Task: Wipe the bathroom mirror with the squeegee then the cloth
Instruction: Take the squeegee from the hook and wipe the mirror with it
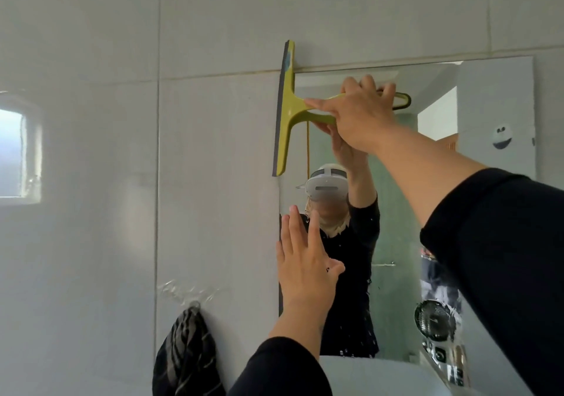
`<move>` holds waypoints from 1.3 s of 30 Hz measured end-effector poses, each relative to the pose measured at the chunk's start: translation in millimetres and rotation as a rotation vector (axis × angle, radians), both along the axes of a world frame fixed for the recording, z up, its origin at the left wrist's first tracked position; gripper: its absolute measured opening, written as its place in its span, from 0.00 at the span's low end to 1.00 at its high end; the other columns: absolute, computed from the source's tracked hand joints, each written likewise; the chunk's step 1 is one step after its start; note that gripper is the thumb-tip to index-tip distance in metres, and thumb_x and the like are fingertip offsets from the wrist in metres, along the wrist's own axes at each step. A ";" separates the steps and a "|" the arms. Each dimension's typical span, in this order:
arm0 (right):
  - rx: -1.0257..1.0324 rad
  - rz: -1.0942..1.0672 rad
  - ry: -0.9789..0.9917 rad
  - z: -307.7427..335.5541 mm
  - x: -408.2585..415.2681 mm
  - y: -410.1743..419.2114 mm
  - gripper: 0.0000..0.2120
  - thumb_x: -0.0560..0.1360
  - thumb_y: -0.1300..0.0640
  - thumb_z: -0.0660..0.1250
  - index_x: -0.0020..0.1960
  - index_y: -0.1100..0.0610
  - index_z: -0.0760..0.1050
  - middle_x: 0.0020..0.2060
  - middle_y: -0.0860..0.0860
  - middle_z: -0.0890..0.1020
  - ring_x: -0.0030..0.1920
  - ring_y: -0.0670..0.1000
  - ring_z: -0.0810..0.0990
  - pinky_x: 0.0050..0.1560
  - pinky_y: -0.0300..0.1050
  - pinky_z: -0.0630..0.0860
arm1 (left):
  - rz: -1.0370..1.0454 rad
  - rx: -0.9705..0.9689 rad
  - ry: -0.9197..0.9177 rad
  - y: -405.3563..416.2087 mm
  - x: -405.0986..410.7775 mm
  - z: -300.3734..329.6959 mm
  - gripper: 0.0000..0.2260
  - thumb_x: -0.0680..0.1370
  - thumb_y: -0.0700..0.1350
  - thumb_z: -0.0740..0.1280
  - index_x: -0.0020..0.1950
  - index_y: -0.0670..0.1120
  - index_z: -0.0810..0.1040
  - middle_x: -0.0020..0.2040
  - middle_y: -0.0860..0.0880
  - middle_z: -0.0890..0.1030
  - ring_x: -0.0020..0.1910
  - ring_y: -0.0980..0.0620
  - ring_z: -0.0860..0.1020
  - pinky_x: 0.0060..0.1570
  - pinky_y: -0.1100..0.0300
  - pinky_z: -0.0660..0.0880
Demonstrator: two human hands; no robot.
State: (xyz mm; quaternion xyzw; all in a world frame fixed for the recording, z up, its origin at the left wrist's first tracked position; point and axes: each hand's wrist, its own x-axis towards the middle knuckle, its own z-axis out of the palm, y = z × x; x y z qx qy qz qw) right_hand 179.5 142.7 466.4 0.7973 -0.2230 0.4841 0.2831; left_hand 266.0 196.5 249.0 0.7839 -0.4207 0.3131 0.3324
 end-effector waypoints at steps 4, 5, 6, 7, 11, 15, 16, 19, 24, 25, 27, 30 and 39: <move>0.018 0.005 -0.006 -3.7 -9.6 -9.2 0.26 0.82 0.56 0.54 0.70 0.29 0.55 0.55 0.55 0.71 0.58 0.58 0.66 0.55 0.56 0.62 | -0.026 -0.027 0.028 -1.8 -2.1 0.0 0.42 0.75 0.56 0.67 0.77 0.54 0.40 0.78 0.47 0.35 0.76 0.46 0.35 0.75 0.50 0.42; 0.028 0.007 -0.006 -4.5 -13.2 -11.4 0.26 0.82 0.56 0.54 0.70 0.29 0.55 0.54 0.55 0.71 0.58 0.58 0.66 0.55 0.56 0.62 | -0.028 -0.028 0.030 -1.5 -3.0 -0.4 0.42 0.75 0.56 0.67 0.77 0.54 0.40 0.77 0.47 0.34 0.76 0.46 0.35 0.75 0.50 0.42; 0.034 0.009 -0.003 -5.4 -16.7 -13.1 0.25 0.82 0.55 0.53 0.70 0.29 0.55 0.54 0.55 0.71 0.58 0.58 0.66 0.55 0.56 0.62 | -0.027 -0.035 0.030 -1.4 -4.0 -0.6 0.41 0.76 0.55 0.66 0.77 0.53 0.41 0.77 0.47 0.34 0.76 0.46 0.35 0.75 0.49 0.43; 0.038 0.009 0.001 -6.5 -19.8 -14.2 0.24 0.82 0.55 0.53 0.70 0.29 0.56 0.54 0.55 0.71 0.58 0.58 0.66 0.55 0.56 0.62 | -0.023 -0.045 0.028 -1.6 -5.4 -0.7 0.40 0.76 0.56 0.65 0.77 0.53 0.42 0.78 0.47 0.35 0.76 0.46 0.35 0.76 0.48 0.44; 0.048 0.001 0.024 -7.0 -33.7 -17.0 0.22 0.82 0.52 0.53 0.70 0.30 0.57 0.55 0.55 0.71 0.60 0.59 0.66 0.57 0.57 0.62 | -0.003 -0.052 0.040 -4.3 -15.1 1.7 0.41 0.74 0.61 0.63 0.77 0.52 0.40 0.77 0.47 0.33 0.76 0.46 0.34 0.73 0.44 0.40; 0.059 -0.023 0.032 -10.5 -55.4 -27.0 0.21 0.82 0.51 0.53 0.70 0.30 0.58 0.55 0.56 0.71 0.60 0.59 0.66 0.56 0.57 0.62 | -0.027 -0.044 0.033 -11.4 -28.6 2.1 0.44 0.73 0.63 0.65 0.77 0.53 0.39 0.76 0.47 0.31 0.76 0.46 0.33 0.73 0.43 0.40; 0.062 -0.027 0.035 -11.7 -60.9 -29.7 0.21 0.82 0.51 0.53 0.70 0.30 0.58 0.55 0.56 0.71 0.60 0.59 0.66 0.56 0.56 0.62 | -0.032 -0.036 0.039 -14.1 -32.1 1.6 0.45 0.73 0.63 0.66 0.77 0.54 0.38 0.76 0.46 0.31 0.76 0.45 0.33 0.73 0.43 0.40; 0.068 -0.043 0.036 -14.5 -75.9 -37.0 0.22 0.82 0.52 0.53 0.70 0.30 0.58 0.54 0.56 0.71 0.59 0.59 0.66 0.56 0.56 0.62 | -0.041 -0.028 0.053 -21.9 -39.8 0.1 0.47 0.72 0.61 0.68 0.77 0.54 0.38 0.77 0.46 0.32 0.76 0.45 0.34 0.73 0.42 0.42; 0.093 -0.091 0.023 -19.4 -101.6 -54.1 0.25 0.82 0.56 0.53 0.70 0.29 0.56 0.54 0.55 0.71 0.59 0.59 0.65 0.56 0.56 0.62 | -0.016 -0.009 0.074 -27.7 -40.0 -2.4 0.47 0.72 0.58 0.70 0.77 0.53 0.39 0.77 0.46 0.32 0.76 0.45 0.34 0.75 0.43 0.48; 0.103 -0.096 0.018 -20.5 -106.5 -57.5 0.25 0.82 0.57 0.53 0.70 0.29 0.56 0.52 0.54 0.70 0.59 0.58 0.65 0.56 0.56 0.62 | -0.016 -0.017 0.075 -28.4 -39.6 -2.8 0.47 0.72 0.57 0.70 0.77 0.53 0.39 0.77 0.46 0.32 0.76 0.45 0.34 0.75 0.43 0.49; 0.112 -0.101 0.005 -22.7 -115.5 -63.9 0.26 0.82 0.57 0.52 0.69 0.28 0.56 0.48 0.52 0.67 0.58 0.58 0.65 0.55 0.55 0.61 | -0.018 -0.036 0.073 -30.3 -39.1 -3.3 0.48 0.71 0.57 0.71 0.77 0.53 0.40 0.77 0.46 0.33 0.76 0.46 0.34 0.75 0.44 0.49; 0.121 -0.109 -0.017 -26.7 -130.1 -72.5 0.25 0.82 0.56 0.52 0.69 0.28 0.56 0.46 0.51 0.65 0.56 0.57 0.66 0.54 0.54 0.61 | -0.019 -0.040 0.075 -31.4 -39.4 -3.1 0.48 0.70 0.57 0.72 0.77 0.53 0.40 0.77 0.46 0.33 0.76 0.46 0.34 0.75 0.46 0.48; 0.191 -0.181 -0.060 -42.9 -170.4 -85.8 0.24 0.82 0.56 0.51 0.70 0.29 0.58 0.54 0.55 0.72 0.59 0.59 0.67 0.58 0.57 0.62 | 0.003 -0.050 0.074 -33.7 -42.6 -1.6 0.47 0.71 0.55 0.73 0.77 0.51 0.41 0.77 0.44 0.35 0.76 0.44 0.36 0.74 0.45 0.51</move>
